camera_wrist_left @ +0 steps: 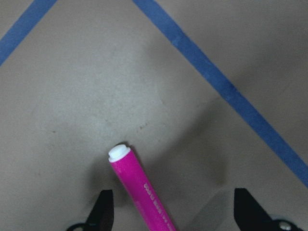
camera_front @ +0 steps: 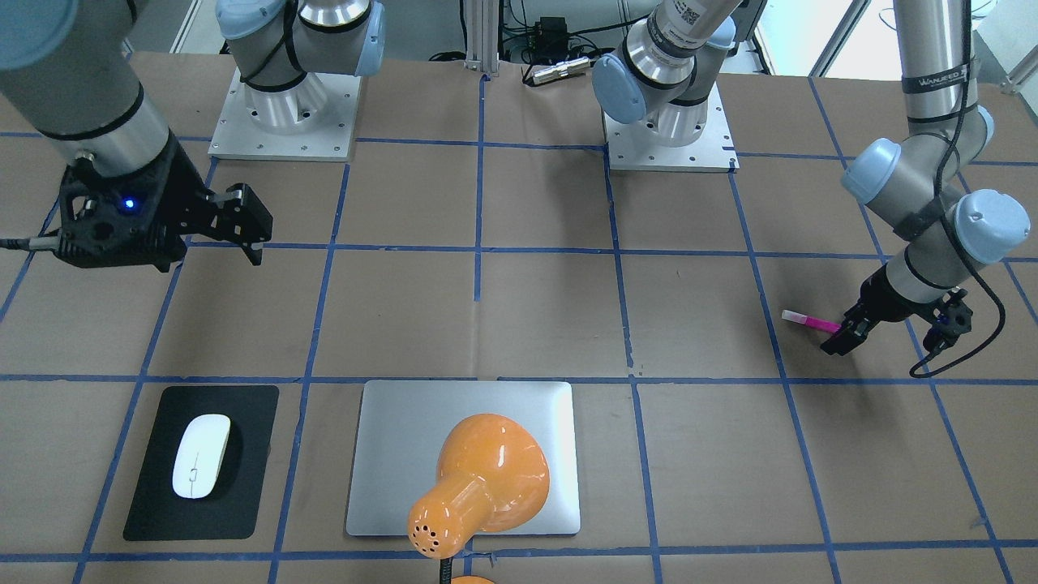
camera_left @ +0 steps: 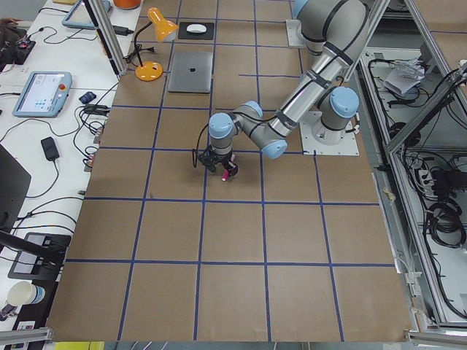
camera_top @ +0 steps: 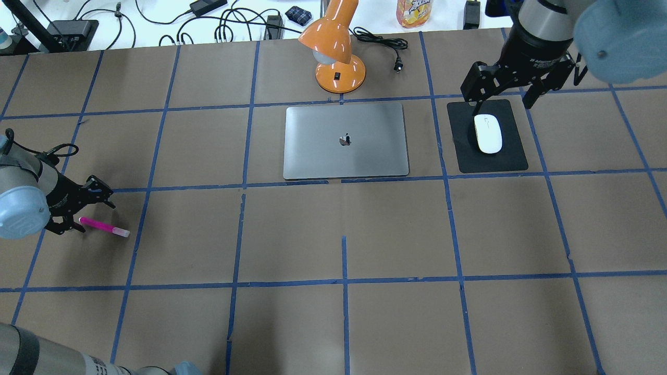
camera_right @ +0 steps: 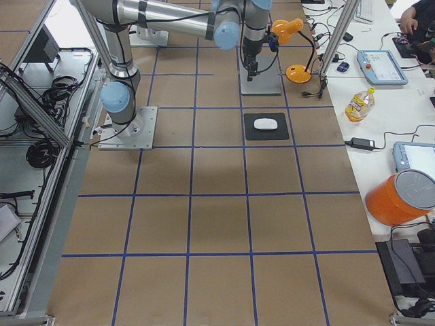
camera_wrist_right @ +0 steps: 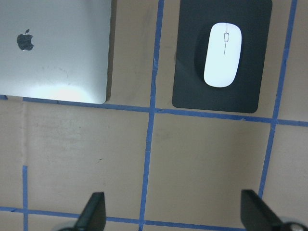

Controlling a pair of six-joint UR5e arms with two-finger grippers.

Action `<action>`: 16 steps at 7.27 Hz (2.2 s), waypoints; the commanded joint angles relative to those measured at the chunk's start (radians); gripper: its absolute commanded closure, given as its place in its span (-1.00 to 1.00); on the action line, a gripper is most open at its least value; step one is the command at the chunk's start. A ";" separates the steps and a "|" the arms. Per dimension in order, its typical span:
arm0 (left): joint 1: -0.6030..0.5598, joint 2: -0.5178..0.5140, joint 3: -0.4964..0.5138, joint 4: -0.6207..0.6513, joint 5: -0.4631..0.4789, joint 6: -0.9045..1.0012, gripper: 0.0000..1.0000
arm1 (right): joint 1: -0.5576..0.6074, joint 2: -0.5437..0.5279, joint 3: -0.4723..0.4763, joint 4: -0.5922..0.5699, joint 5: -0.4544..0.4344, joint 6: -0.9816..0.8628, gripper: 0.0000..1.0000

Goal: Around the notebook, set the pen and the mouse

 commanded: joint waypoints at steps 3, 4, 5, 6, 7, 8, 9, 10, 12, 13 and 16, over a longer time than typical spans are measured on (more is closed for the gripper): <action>0.001 -0.003 -0.003 -0.025 0.005 -0.005 -0.56 | -0.005 -0.064 -0.078 0.125 -0.011 0.001 -1.00; 0.001 -0.001 -0.011 -0.030 0.003 -0.009 -0.19 | -0.009 -0.067 -0.083 0.140 -0.014 0.001 -1.00; 0.007 -0.001 -0.015 -0.030 0.003 0.003 0.05 | -0.009 -0.066 -0.096 0.158 -0.008 0.002 -1.00; 0.028 0.000 -0.015 -0.030 0.003 0.004 0.34 | -0.011 -0.063 -0.124 0.178 -0.014 0.002 -1.00; 0.031 0.001 -0.017 -0.030 0.001 0.003 0.43 | -0.011 -0.060 -0.150 0.216 -0.009 0.002 -1.00; 0.031 0.010 -0.015 -0.031 0.001 0.003 0.50 | -0.011 -0.060 -0.147 0.217 -0.005 0.002 -1.00; 0.031 0.016 -0.017 -0.034 0.000 0.003 0.63 | -0.011 -0.060 -0.147 0.217 -0.005 0.004 -1.00; 0.028 0.026 -0.011 -0.059 0.000 0.003 0.77 | -0.011 -0.060 -0.146 0.215 -0.005 0.004 -1.00; 0.012 0.089 0.000 -0.125 0.000 0.004 0.82 | -0.009 -0.060 -0.140 0.215 -0.005 0.025 -1.00; -0.011 0.152 0.000 -0.186 -0.005 0.004 0.82 | -0.011 -0.060 -0.139 0.215 -0.002 0.025 -1.00; -0.222 0.304 -0.004 -0.382 0.000 -0.017 0.82 | -0.009 -0.057 -0.144 0.217 0.000 0.025 -1.00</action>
